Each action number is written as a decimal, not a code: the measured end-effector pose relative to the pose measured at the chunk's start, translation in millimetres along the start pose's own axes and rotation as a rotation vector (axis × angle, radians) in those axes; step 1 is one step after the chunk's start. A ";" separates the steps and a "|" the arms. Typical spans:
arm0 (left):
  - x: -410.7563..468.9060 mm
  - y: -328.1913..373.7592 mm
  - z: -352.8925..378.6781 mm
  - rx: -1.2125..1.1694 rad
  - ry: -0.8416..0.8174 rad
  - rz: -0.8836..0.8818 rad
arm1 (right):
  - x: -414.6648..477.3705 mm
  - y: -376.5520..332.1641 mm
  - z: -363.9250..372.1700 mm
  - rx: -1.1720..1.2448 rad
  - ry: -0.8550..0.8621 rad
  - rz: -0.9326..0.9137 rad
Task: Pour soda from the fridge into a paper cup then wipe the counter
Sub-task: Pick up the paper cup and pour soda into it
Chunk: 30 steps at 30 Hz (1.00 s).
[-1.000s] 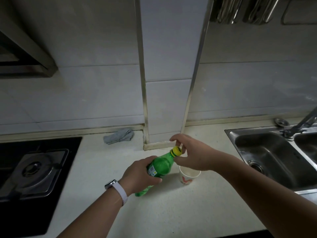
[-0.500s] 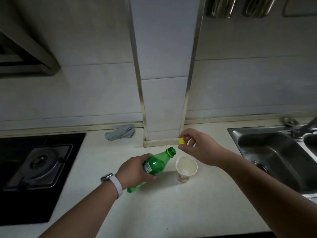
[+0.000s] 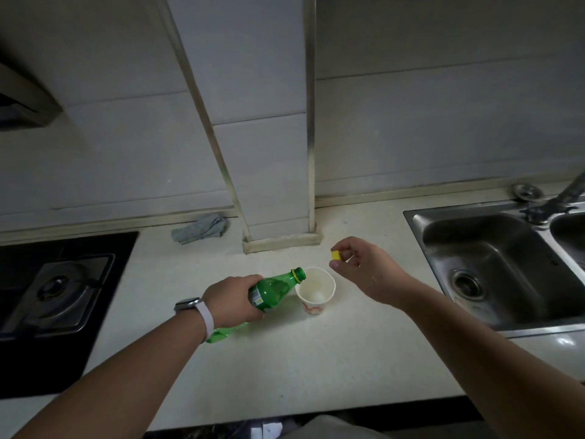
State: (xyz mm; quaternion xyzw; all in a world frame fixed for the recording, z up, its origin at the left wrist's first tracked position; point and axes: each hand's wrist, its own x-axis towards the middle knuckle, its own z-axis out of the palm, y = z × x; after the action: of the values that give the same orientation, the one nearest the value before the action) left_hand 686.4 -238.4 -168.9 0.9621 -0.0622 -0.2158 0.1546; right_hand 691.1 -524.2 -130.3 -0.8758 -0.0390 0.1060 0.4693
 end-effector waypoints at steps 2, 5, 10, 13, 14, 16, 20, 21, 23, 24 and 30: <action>1.1 1.7 1.3 0.016 -0.009 -0.010 | -0.1 8.0 -0.6 0.023 0.000 0.017; 2.5 3.6 3.0 0.036 -0.029 -0.031 | -0.1 18.7 -0.9 0.046 -0.014 0.036; 3.5 7.7 3.6 0.062 -0.067 -0.067 | -0.3 32.8 -1.6 0.085 -0.018 0.053; 2.4 9.9 4.5 0.095 -0.075 -0.075 | -0.9 38.3 -3.3 0.097 -0.029 0.053; 1.7 10.7 4.7 0.106 -0.079 -0.076 | -1.2 39.7 -3.6 0.100 -0.031 0.055; 0.9 12.3 4.7 0.121 -0.087 -0.083 | -2.0 42.3 -4.2 0.106 -0.032 0.057; 0.3 14.6 5.0 0.148 -0.100 -0.093 | -3.4 46.1 -4.3 0.113 -0.042 0.062; 0.1 15.1 4.9 0.150 -0.098 -0.095 | -3.7 46.7 -4.5 0.115 -0.042 0.064; -0.5 16.3 4.6 0.155 -0.096 -0.097 | -4.3 47.3 -5.1 0.113 -0.044 0.065; -0.7 17.0 4.4 0.160 -0.096 -0.097 | -4.7 47.5 -5.4 0.113 -0.046 0.065; -0.9 20.9 3.2 0.188 -0.091 -0.098 | -6.0 51.4 -5.4 0.124 -0.052 0.078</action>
State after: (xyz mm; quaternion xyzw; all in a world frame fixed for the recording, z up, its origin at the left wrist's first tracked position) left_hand 683.1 -258.8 -164.5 0.9635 -0.0418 -0.2597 0.0502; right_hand 684.9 -558.2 -169.2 -0.8429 -0.0105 0.1488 0.5170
